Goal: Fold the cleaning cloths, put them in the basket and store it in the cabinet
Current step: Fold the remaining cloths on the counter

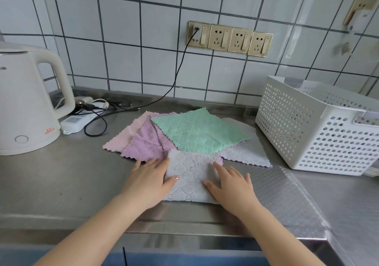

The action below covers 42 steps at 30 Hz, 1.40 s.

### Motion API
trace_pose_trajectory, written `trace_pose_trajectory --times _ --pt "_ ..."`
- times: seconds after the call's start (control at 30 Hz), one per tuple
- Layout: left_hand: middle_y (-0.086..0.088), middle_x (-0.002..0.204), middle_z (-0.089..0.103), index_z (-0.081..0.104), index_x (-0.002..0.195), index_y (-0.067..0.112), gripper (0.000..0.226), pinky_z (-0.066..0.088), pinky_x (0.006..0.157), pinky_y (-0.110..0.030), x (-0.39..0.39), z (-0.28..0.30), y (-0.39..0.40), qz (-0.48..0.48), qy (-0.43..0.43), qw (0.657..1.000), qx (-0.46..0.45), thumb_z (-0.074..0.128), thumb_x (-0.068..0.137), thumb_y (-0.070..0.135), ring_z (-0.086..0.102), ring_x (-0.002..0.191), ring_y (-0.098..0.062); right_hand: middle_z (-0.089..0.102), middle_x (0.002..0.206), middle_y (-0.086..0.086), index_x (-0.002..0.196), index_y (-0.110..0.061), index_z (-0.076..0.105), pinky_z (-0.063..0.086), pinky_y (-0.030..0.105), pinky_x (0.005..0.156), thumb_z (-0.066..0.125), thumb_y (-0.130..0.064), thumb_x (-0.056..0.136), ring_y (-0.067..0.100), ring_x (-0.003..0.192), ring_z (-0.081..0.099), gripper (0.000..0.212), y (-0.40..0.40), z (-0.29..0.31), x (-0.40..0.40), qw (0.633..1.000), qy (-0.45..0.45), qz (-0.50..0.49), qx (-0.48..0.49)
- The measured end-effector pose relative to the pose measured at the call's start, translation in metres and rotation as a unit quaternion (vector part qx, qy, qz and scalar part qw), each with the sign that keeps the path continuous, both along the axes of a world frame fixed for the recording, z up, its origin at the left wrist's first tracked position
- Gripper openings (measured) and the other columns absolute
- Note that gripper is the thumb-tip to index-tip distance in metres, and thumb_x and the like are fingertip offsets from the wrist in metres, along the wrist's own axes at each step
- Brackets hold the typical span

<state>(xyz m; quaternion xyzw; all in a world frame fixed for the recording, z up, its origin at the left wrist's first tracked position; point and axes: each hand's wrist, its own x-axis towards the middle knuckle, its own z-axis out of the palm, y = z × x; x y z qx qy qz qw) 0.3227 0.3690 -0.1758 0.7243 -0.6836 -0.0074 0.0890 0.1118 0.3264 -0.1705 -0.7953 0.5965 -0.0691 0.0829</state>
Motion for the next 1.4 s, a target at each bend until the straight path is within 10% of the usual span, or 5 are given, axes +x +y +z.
trace_pose_trajectory --times 0.27,0.47,0.83,1.17,1.4 --pt "-0.006 0.134 0.054 0.049 0.134 0.026 0.047 0.04 0.1 -0.027 -0.01 0.015 -0.002 0.02 0.375 0.926 -0.039 0.061 0.089 0.02 0.054 0.118 -0.018 0.042 0.135 -0.003 0.139 -0.033 0.038 0.04 0.02 0.083 0.065 -0.028 0.085 0.009 0.1 0.053 0.061 0.001 0.01 0.002 0.975 -0.22 -0.014 -0.001" --pt "0.014 0.123 0.054 0.049 0.134 0.026 0.058 0.048 0.075 -0.016 -0.013 0.021 -0.001 -0.009 0.657 0.752 0.041 0.051 0.089 -0.01 0.056 0.097 0.003 0.033 0.143 0.003 0.14 -0.031 0.038 0.041 0.022 0.094 0.069 -0.033 0.083 0.01 0.105 0.053 0.065 0.005 0.016 -0.004 0.965 -0.255 -0.038 0.048" --pt "0.007 0.141 0.044 0.062 0.109 0.034 0.059 0.029 0.114 -0.034 0.025 0.031 0.024 -0.065 0.654 0.753 -0.045 0.047 0.085 -0.018 0.036 0.134 -0.005 0.047 0.115 -0.016 0.129 -0.039 0.049 0.045 0.016 0.075 0.066 -0.028 0.086 0.001 0.091 0.054 0.048 0.039 0.041 0.03 0.939 -0.336 0.021 0.066" --pt "0.001 0.139 0.045 0.047 0.136 0.02 0.046 0.035 0.076 -0.01 0.172 0.031 0.066 0.13 0.406 0.899 -0.102 0.057 0.092 0.012 0.048 0.105 -0.005 0.052 0.135 -0.004 0.136 -0.025 0.047 0.037 0.019 0.095 0.066 -0.03 0.086 0.013 0.12 0.049 0.054 0.029 0.03 0.204 0.941 -0.267 0.172 0.119" --pt "-0.006 0.15 0.035 0.043 0.14 0.016 0.052 0.025 0.108 -0.026 0.222 0.019 0.084 0.205 0.226 0.951 -0.056 0.058 0.091 0.024 0.032 0.138 -0.02 0.037 0.144 0.01 0.138 -0.021 0.044 0.032 0.028 0.106 0.06 -0.029 0.088 0.023 0.131 0.038 0.053 0.032 0.017 0.269 0.959 -0.155 0.222 0.087"
